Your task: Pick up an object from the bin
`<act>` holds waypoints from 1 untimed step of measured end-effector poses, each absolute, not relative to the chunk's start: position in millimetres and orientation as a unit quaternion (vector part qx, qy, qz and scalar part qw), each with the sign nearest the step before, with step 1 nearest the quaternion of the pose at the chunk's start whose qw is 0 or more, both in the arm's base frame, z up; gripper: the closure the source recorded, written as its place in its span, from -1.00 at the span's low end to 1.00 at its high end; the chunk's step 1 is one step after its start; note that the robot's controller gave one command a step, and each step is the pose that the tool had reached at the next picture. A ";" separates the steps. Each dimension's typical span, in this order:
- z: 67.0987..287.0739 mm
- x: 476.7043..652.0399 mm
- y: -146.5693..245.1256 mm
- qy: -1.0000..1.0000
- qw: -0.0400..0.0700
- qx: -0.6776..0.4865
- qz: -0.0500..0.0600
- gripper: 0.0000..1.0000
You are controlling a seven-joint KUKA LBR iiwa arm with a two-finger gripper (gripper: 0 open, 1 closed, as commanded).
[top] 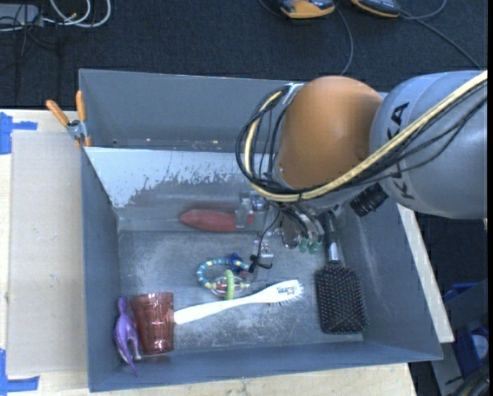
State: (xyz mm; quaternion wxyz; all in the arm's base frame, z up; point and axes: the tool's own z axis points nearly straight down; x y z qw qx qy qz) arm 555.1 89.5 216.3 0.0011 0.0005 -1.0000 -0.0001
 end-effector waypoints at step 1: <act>181.2 558.1 84.6 -0.999 0.000 -0.043 0.000 -1.00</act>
Offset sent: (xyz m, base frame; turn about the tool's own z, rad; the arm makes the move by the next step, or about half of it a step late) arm 0.0142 -0.0064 -0.1314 -0.0438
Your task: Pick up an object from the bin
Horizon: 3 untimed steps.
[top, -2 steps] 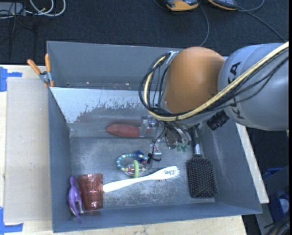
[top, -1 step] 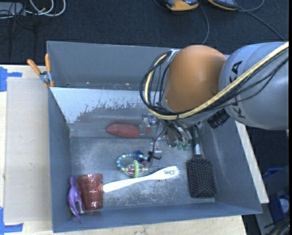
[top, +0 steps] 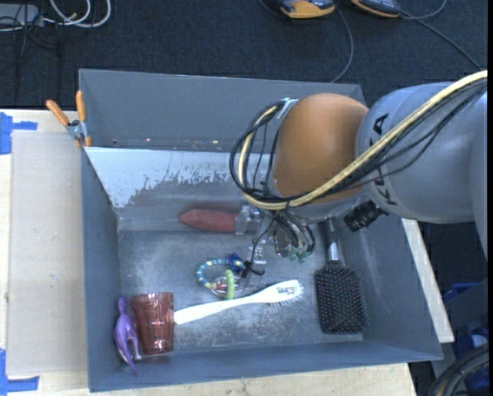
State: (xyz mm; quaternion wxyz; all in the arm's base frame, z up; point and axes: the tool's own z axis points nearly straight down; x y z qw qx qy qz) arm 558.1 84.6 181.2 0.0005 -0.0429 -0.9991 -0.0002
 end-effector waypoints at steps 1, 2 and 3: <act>121.8 564.6 84.3 -1.000 0.001 -0.020 0.000 -1.00; 88.6 553.2 74.3 -1.000 0.003 -0.001 0.000 -1.00; 70.3 529.8 64.4 -0.997 0.001 -0.083 0.000 1.00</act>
Offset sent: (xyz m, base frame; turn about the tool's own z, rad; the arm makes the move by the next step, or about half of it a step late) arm -0.0125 -0.0171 -0.1065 -0.0193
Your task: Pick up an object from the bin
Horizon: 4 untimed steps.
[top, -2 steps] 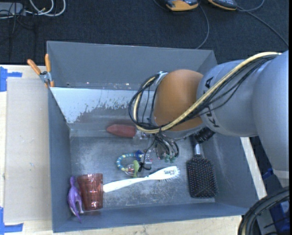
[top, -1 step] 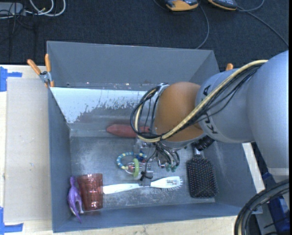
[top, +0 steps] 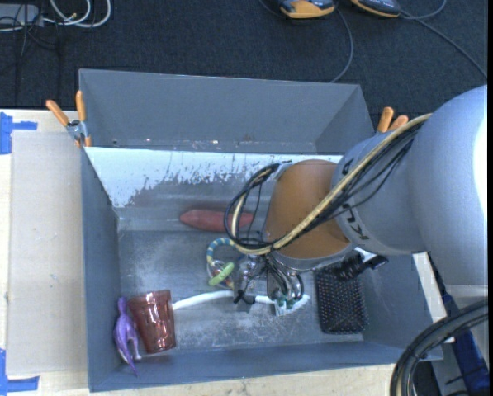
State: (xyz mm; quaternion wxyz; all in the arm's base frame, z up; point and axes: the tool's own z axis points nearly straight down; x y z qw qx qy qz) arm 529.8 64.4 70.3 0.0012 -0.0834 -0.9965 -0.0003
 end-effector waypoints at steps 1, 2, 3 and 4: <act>70.4 529.8 64.4 -0.996 0.001 -0.084 0.000 1.00; 123.3 534.4 65.1 -0.996 0.005 -0.091 0.001 1.00; 165.2 538.6 62.5 -0.996 0.000 -0.092 -0.001 1.00; 108.0 554.4 71.5 -0.996 0.002 -0.090 0.000 1.00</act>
Offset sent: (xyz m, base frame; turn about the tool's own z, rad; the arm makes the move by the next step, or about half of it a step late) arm 0.0142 0.0025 0.1190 0.0343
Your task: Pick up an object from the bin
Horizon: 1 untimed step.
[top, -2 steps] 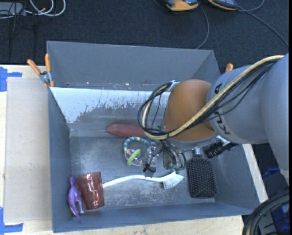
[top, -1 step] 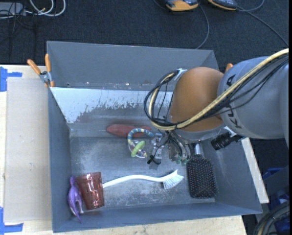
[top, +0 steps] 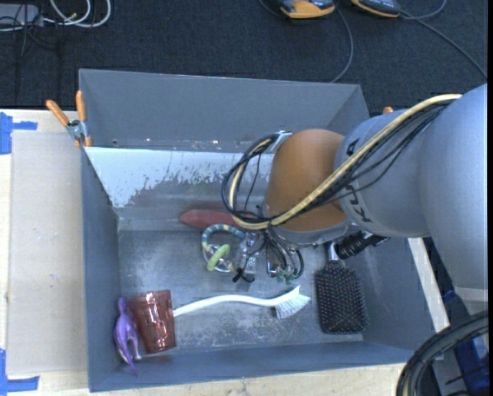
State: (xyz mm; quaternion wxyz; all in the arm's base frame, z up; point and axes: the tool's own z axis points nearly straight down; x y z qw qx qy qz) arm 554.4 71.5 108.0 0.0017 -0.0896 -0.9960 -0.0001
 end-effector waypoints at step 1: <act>80.6 574.4 82.1 -0.994 0.004 -0.112 0.000 1.00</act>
Offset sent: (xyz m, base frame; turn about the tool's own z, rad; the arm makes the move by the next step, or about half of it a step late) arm 0.0196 -0.0053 -0.0380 0.0806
